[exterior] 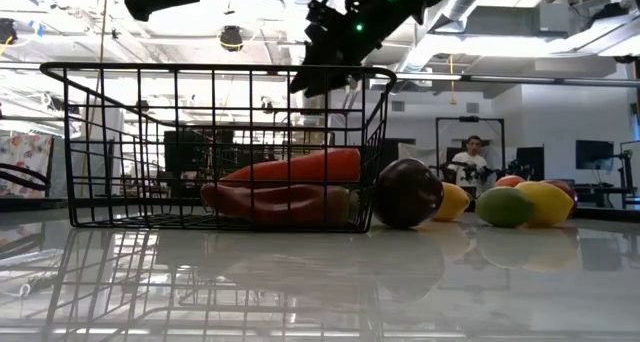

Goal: Sort produce into baskets
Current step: Put the top lemon into the gold wire basket, then put the garlic from the gold wire basket to the black wire basket

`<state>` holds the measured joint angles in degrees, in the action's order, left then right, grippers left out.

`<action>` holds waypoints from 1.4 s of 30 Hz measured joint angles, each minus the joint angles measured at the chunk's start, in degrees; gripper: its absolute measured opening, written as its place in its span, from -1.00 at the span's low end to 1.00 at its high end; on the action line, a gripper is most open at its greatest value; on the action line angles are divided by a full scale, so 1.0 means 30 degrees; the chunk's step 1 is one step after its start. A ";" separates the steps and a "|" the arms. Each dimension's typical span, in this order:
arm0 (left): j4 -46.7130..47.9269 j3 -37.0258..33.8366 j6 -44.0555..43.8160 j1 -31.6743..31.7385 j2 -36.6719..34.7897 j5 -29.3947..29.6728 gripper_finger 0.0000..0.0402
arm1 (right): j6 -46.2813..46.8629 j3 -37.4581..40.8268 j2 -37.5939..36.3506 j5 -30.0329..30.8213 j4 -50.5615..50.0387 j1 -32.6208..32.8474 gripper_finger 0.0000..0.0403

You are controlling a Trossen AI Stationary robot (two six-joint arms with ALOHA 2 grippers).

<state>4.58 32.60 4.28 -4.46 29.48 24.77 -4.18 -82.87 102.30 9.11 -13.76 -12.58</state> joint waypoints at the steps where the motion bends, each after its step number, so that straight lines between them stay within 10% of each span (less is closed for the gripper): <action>1: -0.0008 0.0001 0.0073 -0.0001 0.0000 0.0007 0.24 | 0.0067 -0.0204 0.0014 -0.0278 -0.0261 -0.0148 0.79; 22: -0.0746 0.0006 0.0765 0.0003 0.0040 0.1021 0.24 | -0.1002 -0.4200 0.0454 -0.2070 -0.3279 -0.2110 0.80; 36: -0.1334 0.0007 0.1987 0.0003 0.0541 0.1871 0.24 | -0.5350 -1.5980 0.8669 -0.2555 -1.2838 -0.3050 0.77; 42: -0.0568 0.0007 0.2029 0.0003 0.0539 0.1982 0.24 | -0.5906 -1.6899 1.0455 -0.3487 -1.4246 -0.3874 0.72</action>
<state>2.87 32.62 10.37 -4.45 31.09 30.72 -21.90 -133.56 133.67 -1.35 -56.50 -24.20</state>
